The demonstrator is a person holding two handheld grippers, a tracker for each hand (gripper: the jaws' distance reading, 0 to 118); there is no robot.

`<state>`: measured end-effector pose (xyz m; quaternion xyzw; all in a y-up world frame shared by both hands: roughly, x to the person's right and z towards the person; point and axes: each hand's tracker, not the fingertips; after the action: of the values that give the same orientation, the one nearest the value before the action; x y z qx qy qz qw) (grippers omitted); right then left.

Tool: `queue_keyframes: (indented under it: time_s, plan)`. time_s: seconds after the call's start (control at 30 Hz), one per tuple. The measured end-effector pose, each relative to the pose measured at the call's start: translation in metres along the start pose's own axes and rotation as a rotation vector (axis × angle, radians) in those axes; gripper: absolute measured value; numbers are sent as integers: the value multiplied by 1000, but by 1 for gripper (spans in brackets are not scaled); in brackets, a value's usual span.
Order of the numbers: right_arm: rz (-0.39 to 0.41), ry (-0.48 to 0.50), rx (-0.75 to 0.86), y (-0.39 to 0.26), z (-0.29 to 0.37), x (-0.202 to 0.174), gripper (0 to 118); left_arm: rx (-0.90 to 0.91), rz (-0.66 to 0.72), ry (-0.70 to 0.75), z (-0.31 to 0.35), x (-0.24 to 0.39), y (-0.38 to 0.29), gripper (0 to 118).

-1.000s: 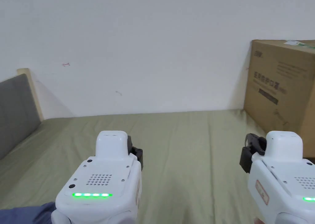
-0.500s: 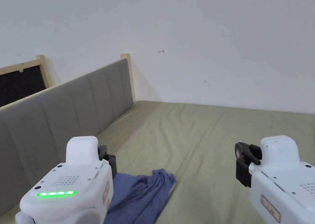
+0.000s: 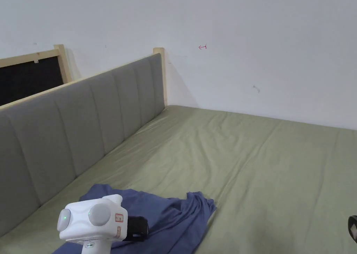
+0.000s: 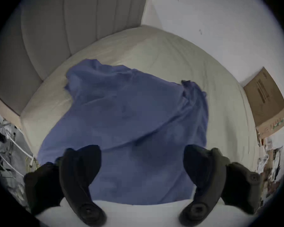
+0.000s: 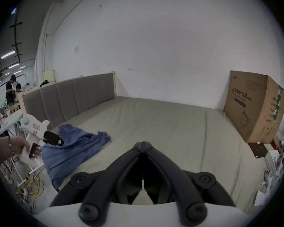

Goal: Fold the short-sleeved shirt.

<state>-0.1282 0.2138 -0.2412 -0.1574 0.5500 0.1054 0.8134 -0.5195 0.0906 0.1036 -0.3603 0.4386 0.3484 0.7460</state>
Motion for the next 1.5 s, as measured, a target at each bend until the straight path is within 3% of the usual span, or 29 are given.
queue_keyframes:
  time_s: [0.17,0.27,0.33,0.4,0.57,0.63,0.67,0.73,0.77,0.83,0.93,1.07,1.3,1.5]
  plan:
    - [-35,-27,-58,-8,-3,14,0,-36,4,69,-72,0,25,105]
    - [-65,-36,-91,-13,-8,21,0,-56,82,96,-104,-3,30,118]
    - [-74,-45,-111,-16,-13,24,0,-43,23,110,-116,5,32,118]
    - [-75,-52,-123,-17,-18,25,0,-19,-100,215,-124,14,26,118]
    - [-62,-31,-131,-17,-25,18,0,-29,-91,190,-109,12,27,118]
    - [-60,-10,-133,-16,-26,15,0,29,-132,141,-93,10,21,102]
    - [-61,-3,-134,-15,-26,13,0,57,-135,153,-84,10,17,85]
    - [-79,18,-130,-14,-25,10,0,76,-138,130,-64,5,14,12]
    - [-95,34,-126,-14,-24,10,0,76,-139,131,-55,2,13,5]
    - [-106,43,-119,-13,-21,10,0,127,-138,52,-28,-4,12,5]
    - [-122,47,-100,-10,-14,13,0,250,-219,93,26,6,23,5]
    - [-143,41,-60,-3,3,23,0,394,-257,-10,110,33,48,5]
    - [-190,-9,46,9,47,51,0,634,-501,-209,248,162,62,5]
    - [-228,-80,129,18,92,85,0,701,-528,-510,317,285,54,5]
